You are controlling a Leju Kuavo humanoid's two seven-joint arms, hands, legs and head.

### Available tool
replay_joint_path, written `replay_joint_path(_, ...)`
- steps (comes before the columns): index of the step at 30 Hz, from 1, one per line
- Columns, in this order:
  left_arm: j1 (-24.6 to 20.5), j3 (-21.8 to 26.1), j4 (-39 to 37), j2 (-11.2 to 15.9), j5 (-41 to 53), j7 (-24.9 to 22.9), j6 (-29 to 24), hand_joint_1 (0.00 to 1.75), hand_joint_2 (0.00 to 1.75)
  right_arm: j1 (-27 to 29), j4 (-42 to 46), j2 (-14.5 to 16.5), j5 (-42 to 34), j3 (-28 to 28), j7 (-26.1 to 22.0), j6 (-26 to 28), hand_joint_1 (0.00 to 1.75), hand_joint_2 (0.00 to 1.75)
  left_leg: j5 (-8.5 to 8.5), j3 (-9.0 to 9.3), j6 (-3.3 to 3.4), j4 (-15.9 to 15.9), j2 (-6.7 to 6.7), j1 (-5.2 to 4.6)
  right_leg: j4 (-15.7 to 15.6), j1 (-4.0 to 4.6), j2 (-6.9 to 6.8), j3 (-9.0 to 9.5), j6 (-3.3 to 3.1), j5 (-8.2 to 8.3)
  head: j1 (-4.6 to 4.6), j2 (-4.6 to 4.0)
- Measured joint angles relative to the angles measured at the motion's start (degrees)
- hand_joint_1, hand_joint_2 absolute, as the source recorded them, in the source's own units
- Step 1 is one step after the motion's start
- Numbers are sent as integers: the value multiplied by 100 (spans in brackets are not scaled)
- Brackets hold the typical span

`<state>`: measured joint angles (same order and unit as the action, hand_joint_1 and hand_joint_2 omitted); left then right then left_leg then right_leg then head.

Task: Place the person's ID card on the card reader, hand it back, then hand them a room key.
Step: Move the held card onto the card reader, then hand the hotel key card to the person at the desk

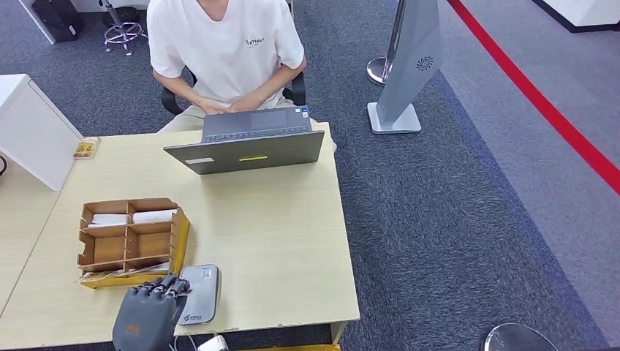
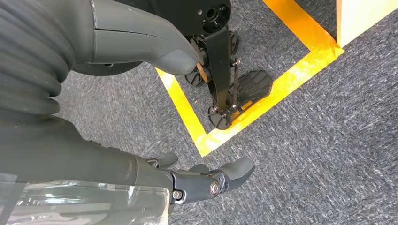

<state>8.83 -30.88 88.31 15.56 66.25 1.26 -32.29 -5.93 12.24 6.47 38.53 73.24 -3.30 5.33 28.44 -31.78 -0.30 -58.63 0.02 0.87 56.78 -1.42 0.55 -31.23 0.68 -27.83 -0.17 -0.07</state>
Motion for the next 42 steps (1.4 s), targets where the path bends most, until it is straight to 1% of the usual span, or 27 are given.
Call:
replay_joint_path(7,-36,-510,-292,-7,-164,-226,-2,175,175,0,0,0,9,6,17,8,0,175,0,1,0,0,0,0,0,0,0,0,0,0,1,1)
replay_joint_path(13,-77,-759,-426,6,-249,-373,-22,175,175,0,0,0,31,7,22,9,0,175,0,0,0,0,0,0,0,0,-1,0,0,0,1,0)
replay_joint_path(19,-96,-857,-505,9,-285,-445,-69,175,175,1,0,0,44,6,24,32,0,175,0,0,0,0,0,0,0,0,-1,0,0,0,1,0)
replay_joint_path(31,-124,-878,-583,14,-260,-596,-232,175,175,1,0,0,122,4,73,77,0,175,0,1,0,0,0,0,0,0,-1,0,0,0,0,0)
replay_joint_path(34,-190,-830,-582,29,-139,-614,-264,175,175,0,0,0,161,4,74,74,0,175,-1,1,0,0,-1,0,0,0,-3,1,0,0,1,0)
replay_joint_path(37,-279,-616,-553,31,79,-515,-318,175,175,1,0,0,222,-7,70,49,0,175,-2,1,1,0,-2,1,1,0,-3,1,0,1,1,0)
replay_joint_path(39,-405,-312,-492,31,229,-381,-350,175,175,-1,0,0,282,-37,58,4,0,175,-4,1,2,0,-2,1,2,1,-5,1,0,1,2,0)
replay_joint_path(42,-768,271,-431,42,299,-134,-268,175,175,-6,0,0,348,-103,41,-28,0,175,-10,1,1,0,-9,2,5,1,-10,3,0,4,0,0)
